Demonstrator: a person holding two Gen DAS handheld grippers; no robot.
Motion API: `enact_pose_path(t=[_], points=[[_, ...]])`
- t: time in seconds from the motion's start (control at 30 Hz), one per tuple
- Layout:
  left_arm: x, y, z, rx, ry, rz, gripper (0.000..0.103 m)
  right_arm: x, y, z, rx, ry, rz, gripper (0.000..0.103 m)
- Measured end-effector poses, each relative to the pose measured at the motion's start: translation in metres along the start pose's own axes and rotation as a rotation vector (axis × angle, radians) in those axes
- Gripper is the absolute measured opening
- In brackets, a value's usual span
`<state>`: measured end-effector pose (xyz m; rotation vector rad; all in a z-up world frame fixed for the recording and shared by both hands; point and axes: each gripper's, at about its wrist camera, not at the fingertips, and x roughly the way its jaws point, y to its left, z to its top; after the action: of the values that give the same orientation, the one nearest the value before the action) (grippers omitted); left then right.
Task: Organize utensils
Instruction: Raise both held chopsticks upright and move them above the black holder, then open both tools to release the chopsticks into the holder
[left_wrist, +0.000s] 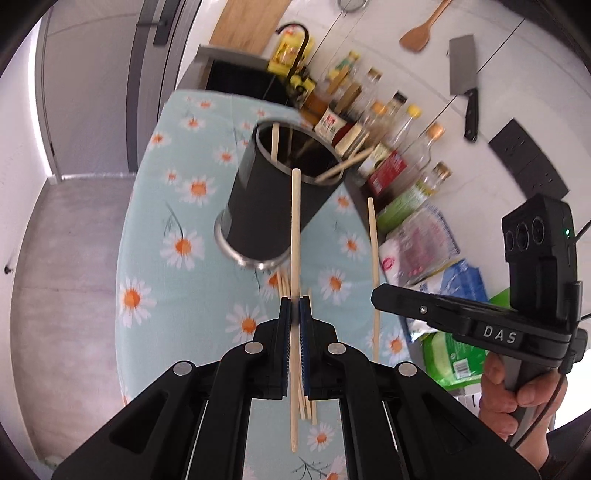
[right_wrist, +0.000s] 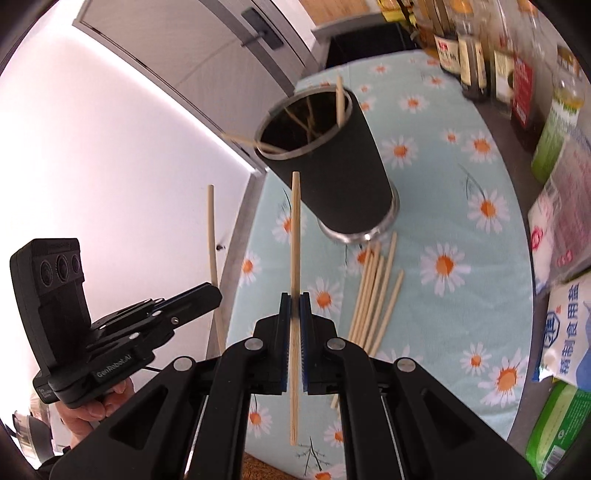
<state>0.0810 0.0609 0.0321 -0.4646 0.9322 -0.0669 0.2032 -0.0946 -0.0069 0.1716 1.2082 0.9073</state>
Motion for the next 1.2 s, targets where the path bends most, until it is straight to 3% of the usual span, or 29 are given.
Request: enact_pose_path(t=[0.2,0.43,0.73,0.87,1.03,1.2], points=[[-0.023,-0.006,0.033,0.052,-0.114,-0.033,0.004,-0.026,0.02,0.023,-0.047,-0.154,0.029,0.006],[-0.039,-0.01,0.074,0.103,-0.275,-0.092,0.004,-0.046,0.042,0.06,-0.156,-0.336,-0.004,0.006],[-0.049,-0.029,0.113,0.199,-0.486,-0.124,0.004,-0.055,0.053,0.103,-0.228,-0.463,-0.056,0.006],[-0.035,-0.029,0.127,0.207,-0.533,-0.14,0.004,-0.055,0.049,0.116,-0.241,-0.562,-0.071,0.006],[-0.017,-0.023,0.133,0.208,-0.612,-0.117,0.004,-0.049,0.032,0.13,-0.211,-0.598,-0.052,0.006],[0.005,-0.01,0.139,0.176,-0.62,-0.092,0.005,-0.036,0.019,0.141,-0.196,-0.59,-0.03,0.006]])
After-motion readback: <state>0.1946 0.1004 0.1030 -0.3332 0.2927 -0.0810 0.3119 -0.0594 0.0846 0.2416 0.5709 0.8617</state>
